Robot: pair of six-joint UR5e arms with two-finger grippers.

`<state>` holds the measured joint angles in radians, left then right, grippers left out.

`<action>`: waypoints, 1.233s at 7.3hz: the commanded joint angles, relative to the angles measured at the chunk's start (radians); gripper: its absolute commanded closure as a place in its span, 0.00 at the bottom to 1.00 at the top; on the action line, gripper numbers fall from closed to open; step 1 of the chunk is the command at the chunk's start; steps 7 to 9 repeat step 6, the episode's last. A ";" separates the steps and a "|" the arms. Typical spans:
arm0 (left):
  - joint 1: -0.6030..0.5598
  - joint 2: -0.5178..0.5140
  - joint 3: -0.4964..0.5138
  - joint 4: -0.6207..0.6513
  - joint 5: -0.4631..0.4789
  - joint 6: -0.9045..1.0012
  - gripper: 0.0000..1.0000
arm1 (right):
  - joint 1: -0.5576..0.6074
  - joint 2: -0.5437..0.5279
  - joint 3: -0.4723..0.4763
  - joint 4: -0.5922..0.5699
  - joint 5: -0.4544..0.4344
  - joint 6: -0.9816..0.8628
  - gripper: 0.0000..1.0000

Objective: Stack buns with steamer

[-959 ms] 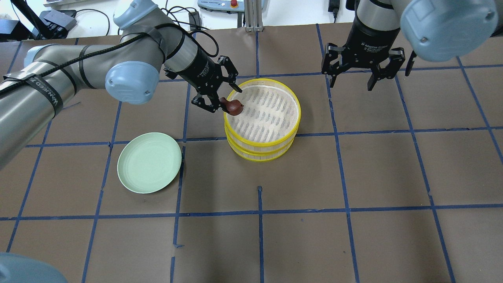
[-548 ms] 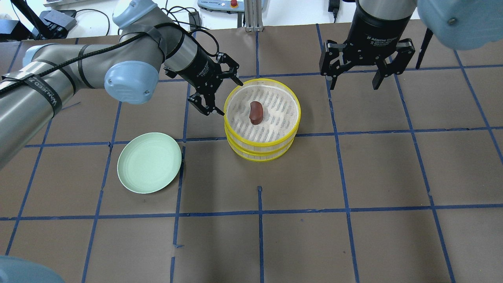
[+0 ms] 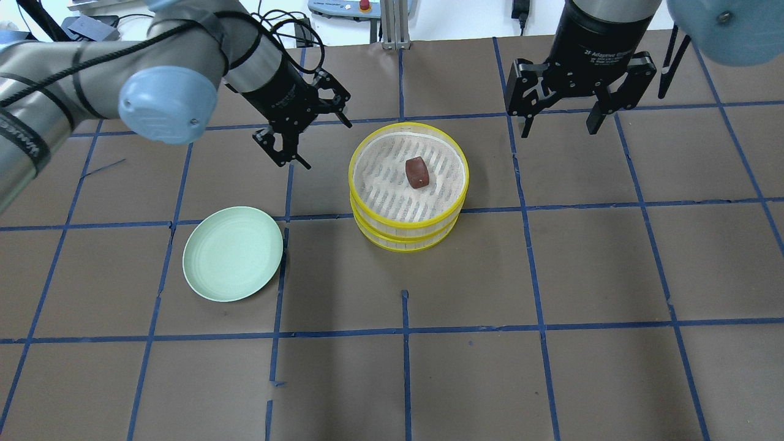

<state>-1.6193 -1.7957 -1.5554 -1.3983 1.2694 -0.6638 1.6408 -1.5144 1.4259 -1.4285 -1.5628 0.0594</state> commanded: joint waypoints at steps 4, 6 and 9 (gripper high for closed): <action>0.059 0.196 0.054 -0.344 0.315 0.555 0.00 | -0.059 -0.003 0.008 -0.006 -0.034 -0.032 0.11; 0.055 0.206 0.049 -0.343 0.311 0.562 0.00 | -0.082 -0.004 0.010 -0.010 -0.020 -0.073 0.09; 0.055 0.206 0.049 -0.343 0.311 0.562 0.00 | -0.082 -0.004 0.010 -0.010 -0.020 -0.073 0.09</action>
